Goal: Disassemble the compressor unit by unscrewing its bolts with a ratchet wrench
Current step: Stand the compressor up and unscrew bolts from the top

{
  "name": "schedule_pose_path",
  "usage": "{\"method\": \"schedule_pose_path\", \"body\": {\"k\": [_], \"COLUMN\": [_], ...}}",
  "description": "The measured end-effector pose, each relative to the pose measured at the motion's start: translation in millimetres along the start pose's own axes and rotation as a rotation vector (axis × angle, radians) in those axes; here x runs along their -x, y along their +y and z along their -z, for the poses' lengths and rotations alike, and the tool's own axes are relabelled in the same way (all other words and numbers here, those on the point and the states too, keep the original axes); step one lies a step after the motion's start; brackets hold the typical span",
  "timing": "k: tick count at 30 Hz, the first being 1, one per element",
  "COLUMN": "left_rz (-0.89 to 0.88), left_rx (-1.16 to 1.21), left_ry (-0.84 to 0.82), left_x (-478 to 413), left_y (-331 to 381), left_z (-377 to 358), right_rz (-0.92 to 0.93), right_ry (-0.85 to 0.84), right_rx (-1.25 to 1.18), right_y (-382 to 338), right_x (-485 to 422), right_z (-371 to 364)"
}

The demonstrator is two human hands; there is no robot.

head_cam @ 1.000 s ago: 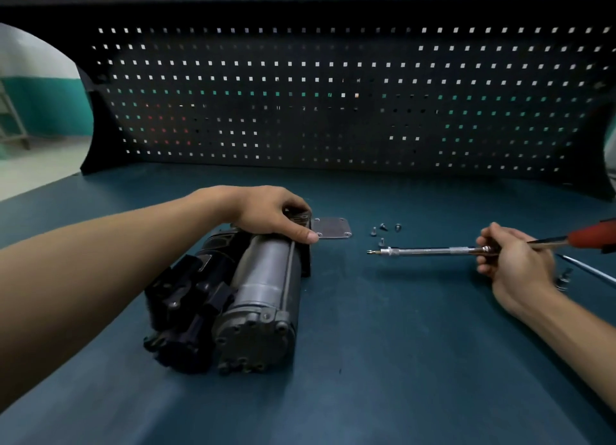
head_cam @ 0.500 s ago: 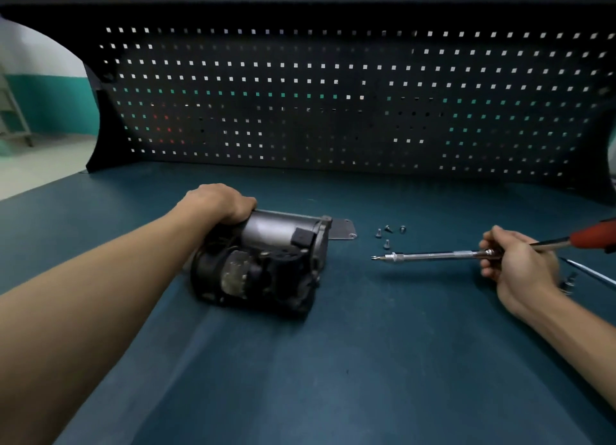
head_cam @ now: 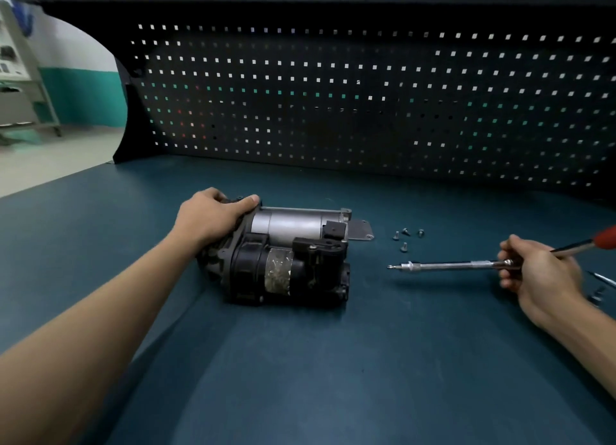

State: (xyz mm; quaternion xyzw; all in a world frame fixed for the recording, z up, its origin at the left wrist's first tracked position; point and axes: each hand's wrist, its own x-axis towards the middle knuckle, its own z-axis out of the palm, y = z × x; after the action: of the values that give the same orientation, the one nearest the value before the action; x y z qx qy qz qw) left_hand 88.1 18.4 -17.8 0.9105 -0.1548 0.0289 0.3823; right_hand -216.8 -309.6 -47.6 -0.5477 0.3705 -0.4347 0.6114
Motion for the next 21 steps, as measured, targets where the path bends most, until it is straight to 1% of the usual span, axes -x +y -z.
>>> {"method": "schedule_pose_path", "body": {"k": [2, 3, 4, 6, 9, 12, 14, 17, 21], "left_rz": [0.058, 0.086, 0.102, 0.128, 0.153, 0.130, 0.103, 0.083, 0.071], "left_rx": [0.289, 0.377, 0.417, 0.412, 0.376, 0.376, 0.382, 0.408, 0.466], "left_ry": [0.007, -0.003, 0.004, 0.073, 0.161, 0.137, 0.113, 0.100, 0.106], "left_x": [-1.5, -2.0, -2.2, -2.8, -1.3, -3.2, -5.2, -7.8, -8.8], "left_y": [-5.7, -7.0, -7.5, -6.3, 1.2, 8.3, 11.1, 11.0, 9.6], "left_z": [-5.8, -6.8, -8.7, -16.5, -26.7, -30.8, -31.9, -32.4, -34.7], "right_rz": [-0.040, -0.068, -0.094, -0.123, -0.113, -0.081, -0.079, -0.102, -0.159], "right_ry": [-0.036, -0.056, -0.078, -0.127, -0.167, -0.176, -0.151, -0.120, -0.137], "right_rx": [0.025, 0.038, 0.046, 0.049, 0.061, 0.102, 0.131, 0.156, 0.154], "right_y": [-2.9, -4.8, -6.6, -11.1, -19.3, -17.7, -10.7, 0.4, 5.2], "right_x": [6.3, 10.3, 14.6, 24.1, 38.9, 50.7, 56.6, 63.3, 70.4], "right_z": [-2.1, -4.1, -6.7, -13.8, -27.1, -34.9, -38.0, -42.2, -49.6]}}
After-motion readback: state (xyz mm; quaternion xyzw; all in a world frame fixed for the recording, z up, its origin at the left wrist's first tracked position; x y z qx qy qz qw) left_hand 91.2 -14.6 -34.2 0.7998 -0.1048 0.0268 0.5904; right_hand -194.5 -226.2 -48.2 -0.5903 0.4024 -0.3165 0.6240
